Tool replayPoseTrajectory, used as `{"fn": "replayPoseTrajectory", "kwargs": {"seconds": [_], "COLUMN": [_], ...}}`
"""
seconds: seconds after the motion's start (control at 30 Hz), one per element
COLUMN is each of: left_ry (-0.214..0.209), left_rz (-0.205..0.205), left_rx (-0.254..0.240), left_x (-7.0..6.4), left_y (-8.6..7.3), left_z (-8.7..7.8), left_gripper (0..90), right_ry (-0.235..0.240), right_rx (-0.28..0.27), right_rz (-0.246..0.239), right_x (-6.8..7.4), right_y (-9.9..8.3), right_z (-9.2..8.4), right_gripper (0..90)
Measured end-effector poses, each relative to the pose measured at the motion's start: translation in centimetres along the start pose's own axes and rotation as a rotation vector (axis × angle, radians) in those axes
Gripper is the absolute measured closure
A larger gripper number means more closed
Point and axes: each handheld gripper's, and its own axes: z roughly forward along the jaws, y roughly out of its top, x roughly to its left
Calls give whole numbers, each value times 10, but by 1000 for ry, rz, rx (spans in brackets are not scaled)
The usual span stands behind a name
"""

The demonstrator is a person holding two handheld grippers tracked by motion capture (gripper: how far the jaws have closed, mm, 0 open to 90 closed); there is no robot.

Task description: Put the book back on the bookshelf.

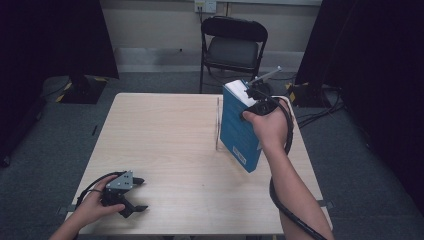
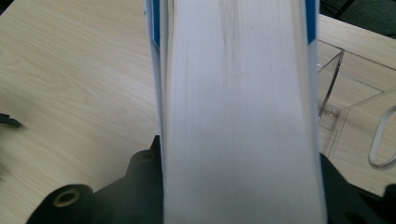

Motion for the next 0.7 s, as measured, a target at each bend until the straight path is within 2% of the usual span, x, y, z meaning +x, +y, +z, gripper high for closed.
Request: {"fn": "replayPoseTrajectory", "kwargs": {"seconds": [0.1, 0.4, 0.7], "left_ry": [0, 0, -1], "left_rz": [-3, 0, 1], "left_rx": [-2, 0, 1], "left_x": [0, 0, 0], "left_y": [0, 0, 0], "left_z": [0, 0, 0], "left_gripper": [54, 54, 52], "right_ry": [-9, -12, -26], "right_rx": [-1, -23, -27], "right_rz": [-4, 39, 57], "right_x": [0, -3, 0], "right_y": [1, 3, 7], "right_z": [2, 7, 12], "right_gripper": [618, 618, 618]}}
